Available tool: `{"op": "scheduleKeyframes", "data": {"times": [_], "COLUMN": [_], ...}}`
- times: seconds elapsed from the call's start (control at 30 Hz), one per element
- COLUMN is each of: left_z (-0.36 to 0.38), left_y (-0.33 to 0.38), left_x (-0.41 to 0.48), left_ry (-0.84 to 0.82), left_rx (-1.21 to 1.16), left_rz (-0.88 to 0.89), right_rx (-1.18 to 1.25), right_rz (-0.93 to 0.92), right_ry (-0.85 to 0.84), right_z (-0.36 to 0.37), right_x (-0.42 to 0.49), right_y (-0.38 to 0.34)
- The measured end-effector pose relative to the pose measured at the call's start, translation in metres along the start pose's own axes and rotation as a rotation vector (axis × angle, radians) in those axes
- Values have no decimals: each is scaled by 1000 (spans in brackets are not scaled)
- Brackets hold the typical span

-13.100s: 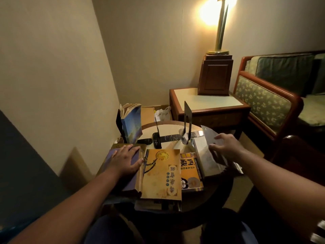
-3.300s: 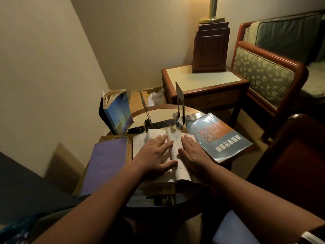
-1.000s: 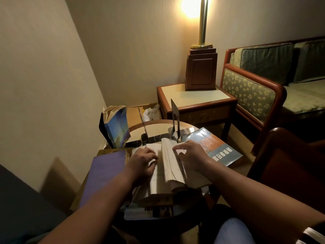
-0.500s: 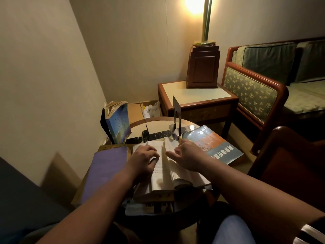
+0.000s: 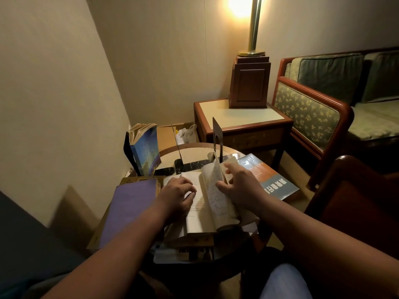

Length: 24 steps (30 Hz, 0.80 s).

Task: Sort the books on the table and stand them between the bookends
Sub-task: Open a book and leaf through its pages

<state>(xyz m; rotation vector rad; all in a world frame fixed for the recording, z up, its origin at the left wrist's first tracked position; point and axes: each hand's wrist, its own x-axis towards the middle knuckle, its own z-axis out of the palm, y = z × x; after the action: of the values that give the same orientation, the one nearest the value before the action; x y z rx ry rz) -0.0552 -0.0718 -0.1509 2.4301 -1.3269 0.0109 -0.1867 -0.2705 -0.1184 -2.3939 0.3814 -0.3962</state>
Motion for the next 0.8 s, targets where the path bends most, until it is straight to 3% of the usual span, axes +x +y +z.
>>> {"op": "scheduleKeyframes", "data": {"times": [0.17,0.37,0.53,0.8], "left_z": [-4,-3,-7,-3], "left_y": [16,36,42,56], "left_x": [9,14,20,22], "left_ry": [-89,-335,-423,-460], "left_rx": [170,394,269,235], "left_rz": [-79,74,29,-3], "right_rx": [-68,-159,-234,-336], "right_rz": [-82,18,68,-123], "right_ry": [92,0,12,2], "right_z": [-14,-19,-6,20], "right_x": [-5,-9,-19,-37], "right_y": [23,49,62,64]}}
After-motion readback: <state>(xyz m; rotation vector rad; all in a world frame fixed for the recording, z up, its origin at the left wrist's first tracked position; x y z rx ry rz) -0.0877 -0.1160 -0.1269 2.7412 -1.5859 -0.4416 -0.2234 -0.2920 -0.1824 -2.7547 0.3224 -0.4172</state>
